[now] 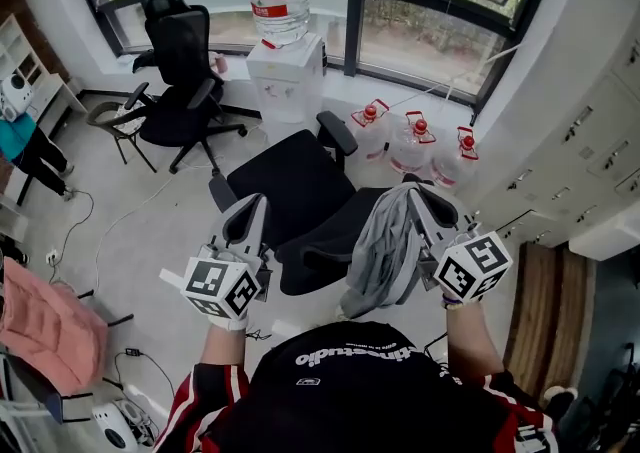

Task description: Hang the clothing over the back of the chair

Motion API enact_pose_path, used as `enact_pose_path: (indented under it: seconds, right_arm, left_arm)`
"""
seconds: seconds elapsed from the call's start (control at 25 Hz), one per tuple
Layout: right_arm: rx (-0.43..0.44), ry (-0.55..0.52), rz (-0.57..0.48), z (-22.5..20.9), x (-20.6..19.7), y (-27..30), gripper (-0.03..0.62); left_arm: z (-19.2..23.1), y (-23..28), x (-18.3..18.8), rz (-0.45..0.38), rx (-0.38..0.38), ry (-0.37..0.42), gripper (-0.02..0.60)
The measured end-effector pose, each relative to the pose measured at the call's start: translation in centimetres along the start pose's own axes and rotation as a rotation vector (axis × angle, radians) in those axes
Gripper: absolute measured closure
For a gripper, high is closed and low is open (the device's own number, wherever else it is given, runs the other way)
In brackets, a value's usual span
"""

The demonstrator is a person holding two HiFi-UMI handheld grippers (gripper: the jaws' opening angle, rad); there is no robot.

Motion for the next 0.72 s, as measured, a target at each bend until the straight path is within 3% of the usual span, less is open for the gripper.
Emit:
enact_pose_path:
  seconds: [0.72]
  right_arm:
    - [0.216, -0.052, 0.043, 0.8, 0.2, 10.0, 0.572]
  left_arm:
    - [1.6, 2.4, 1.2, -0.013, 0.034, 0.012, 0.554]
Point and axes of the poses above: the fingertips, and each gripper's own axes: y forward along the fingers, z to its left, x out of its top, the point moved 3 cm from there along -y, backward along the fingers, and after that the axes turned 10 degrees about -y, right-handed, at the moved point
